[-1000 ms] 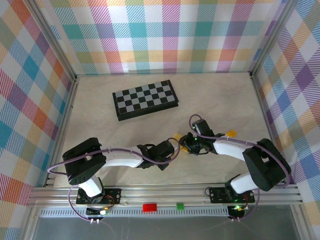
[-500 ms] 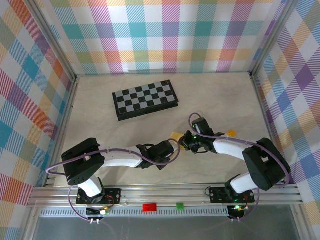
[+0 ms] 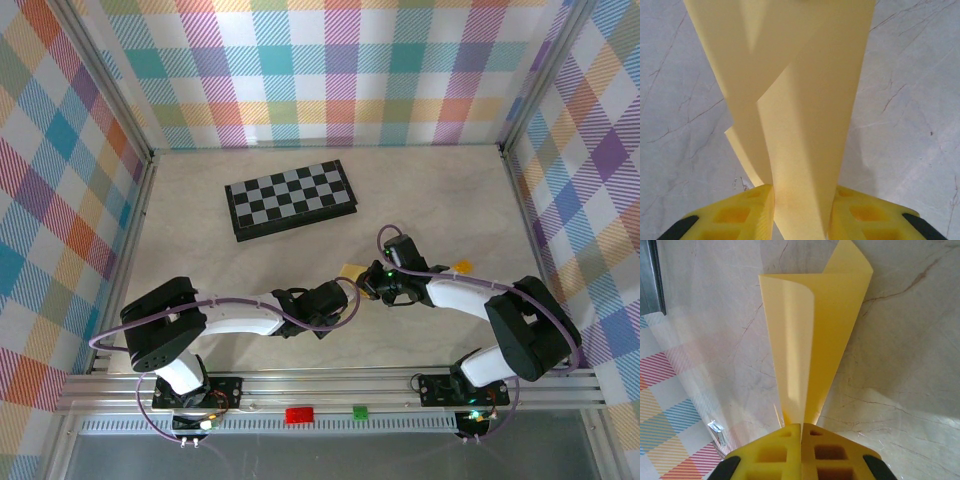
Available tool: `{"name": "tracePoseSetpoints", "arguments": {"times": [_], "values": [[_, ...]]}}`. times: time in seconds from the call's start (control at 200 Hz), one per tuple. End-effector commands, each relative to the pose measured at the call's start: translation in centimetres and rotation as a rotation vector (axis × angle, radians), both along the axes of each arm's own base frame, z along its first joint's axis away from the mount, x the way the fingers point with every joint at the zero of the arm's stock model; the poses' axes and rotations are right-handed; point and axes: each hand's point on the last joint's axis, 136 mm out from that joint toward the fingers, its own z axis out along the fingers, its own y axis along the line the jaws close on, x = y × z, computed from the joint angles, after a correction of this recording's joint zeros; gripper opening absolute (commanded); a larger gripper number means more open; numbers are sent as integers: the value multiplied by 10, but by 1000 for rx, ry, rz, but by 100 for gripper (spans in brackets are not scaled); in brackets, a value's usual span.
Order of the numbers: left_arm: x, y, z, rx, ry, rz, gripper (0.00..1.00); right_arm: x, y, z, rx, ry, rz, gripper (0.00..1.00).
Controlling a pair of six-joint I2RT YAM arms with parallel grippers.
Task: Fold a paper plane with a square sheet of paper (pick it up from the middle)
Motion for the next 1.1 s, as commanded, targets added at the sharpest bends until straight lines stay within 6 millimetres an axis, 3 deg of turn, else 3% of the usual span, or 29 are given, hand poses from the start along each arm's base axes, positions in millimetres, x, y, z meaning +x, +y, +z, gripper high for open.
{"name": "tracePoseSetpoints", "arguments": {"times": [0.0,0.515,0.71,1.015,1.095], "values": [[3,-7,15,-23,-50,-14,32,4,4,3,20,2,-1,2],[0,-11,14,-21,-56,-37,30,6,5,5,23,-4,-1,2],[0,-10,11,-9,-56,-37,24,5,4,4,22,-3,-2,2],[0,-12,13,-15,-63,-43,27,5,5,5,24,-4,0,1],[0,-13,13,-16,-63,-45,23,5,5,5,24,-5,0,2]]}}
